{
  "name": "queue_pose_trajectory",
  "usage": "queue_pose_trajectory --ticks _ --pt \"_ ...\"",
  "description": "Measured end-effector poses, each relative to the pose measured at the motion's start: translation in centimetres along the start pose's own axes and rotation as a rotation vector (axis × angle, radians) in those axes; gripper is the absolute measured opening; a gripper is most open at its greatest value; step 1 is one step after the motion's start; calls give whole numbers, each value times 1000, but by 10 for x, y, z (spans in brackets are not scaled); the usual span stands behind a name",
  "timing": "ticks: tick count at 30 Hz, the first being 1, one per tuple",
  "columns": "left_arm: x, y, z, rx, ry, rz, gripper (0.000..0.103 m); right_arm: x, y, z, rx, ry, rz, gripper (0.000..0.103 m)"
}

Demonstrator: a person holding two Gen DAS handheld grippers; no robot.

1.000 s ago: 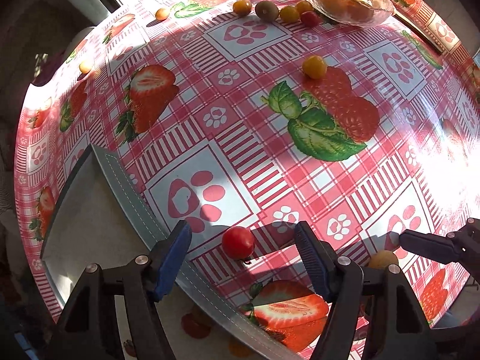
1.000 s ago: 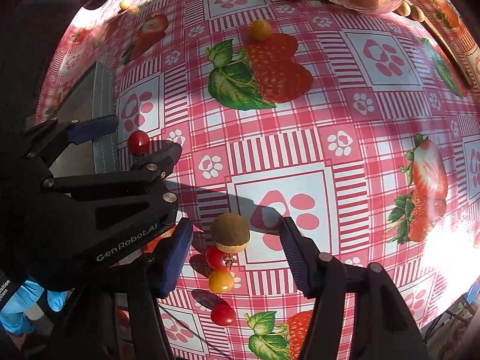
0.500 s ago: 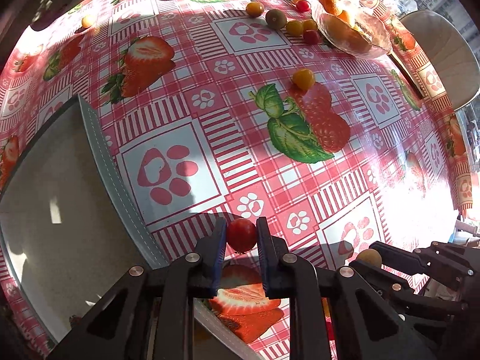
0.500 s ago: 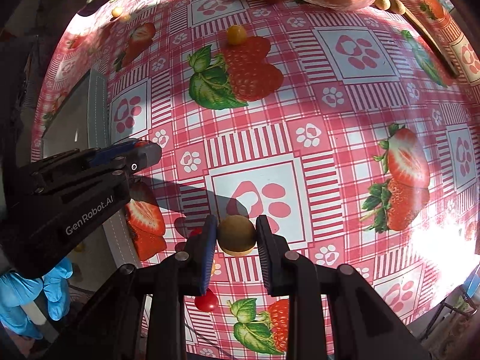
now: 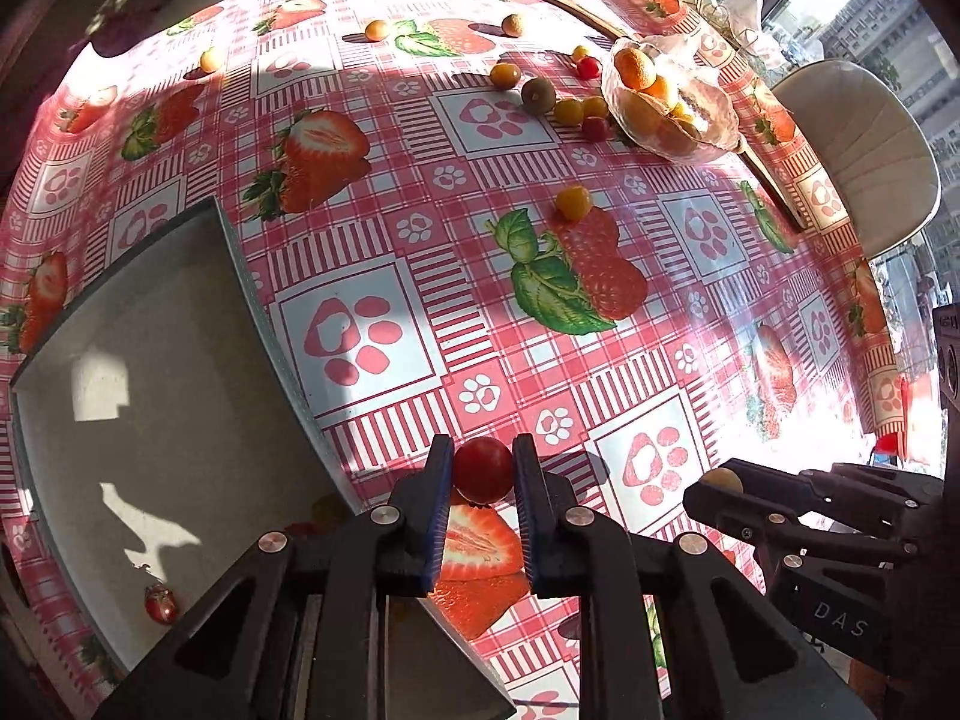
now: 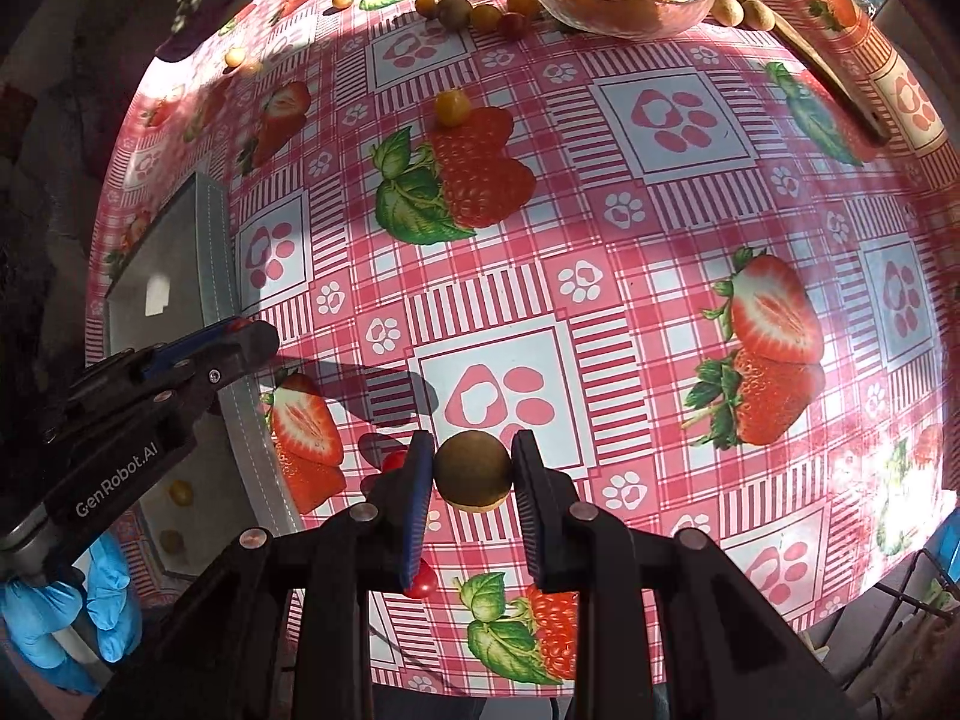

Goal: Organize fruits
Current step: 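Carry the red tomato with the left gripper while the right carries the brown fruit over the tray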

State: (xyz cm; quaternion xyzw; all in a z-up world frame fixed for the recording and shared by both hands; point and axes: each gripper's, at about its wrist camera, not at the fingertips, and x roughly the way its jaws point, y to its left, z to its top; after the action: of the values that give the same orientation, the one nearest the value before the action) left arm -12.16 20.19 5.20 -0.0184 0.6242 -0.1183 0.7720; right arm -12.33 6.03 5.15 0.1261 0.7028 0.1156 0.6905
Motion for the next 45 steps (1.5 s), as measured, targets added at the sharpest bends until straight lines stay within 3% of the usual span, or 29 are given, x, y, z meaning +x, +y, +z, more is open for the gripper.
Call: queue_pose_trajectory --ticks 12,26,35,45 --pt "-26 27 -23 -77 -51 15 21 -12 27 3 -63 6 -2 29" --pt "-50 112 -44 -233 -108 103 21 1 120 21 -228 19 38 29" --pt "-37 163 -39 -304 -110 180 21 30 177 42 -303 47 63 29" --pt "-15 183 -31 -314 -82 225 21 64 202 61 -321 83 54 29"
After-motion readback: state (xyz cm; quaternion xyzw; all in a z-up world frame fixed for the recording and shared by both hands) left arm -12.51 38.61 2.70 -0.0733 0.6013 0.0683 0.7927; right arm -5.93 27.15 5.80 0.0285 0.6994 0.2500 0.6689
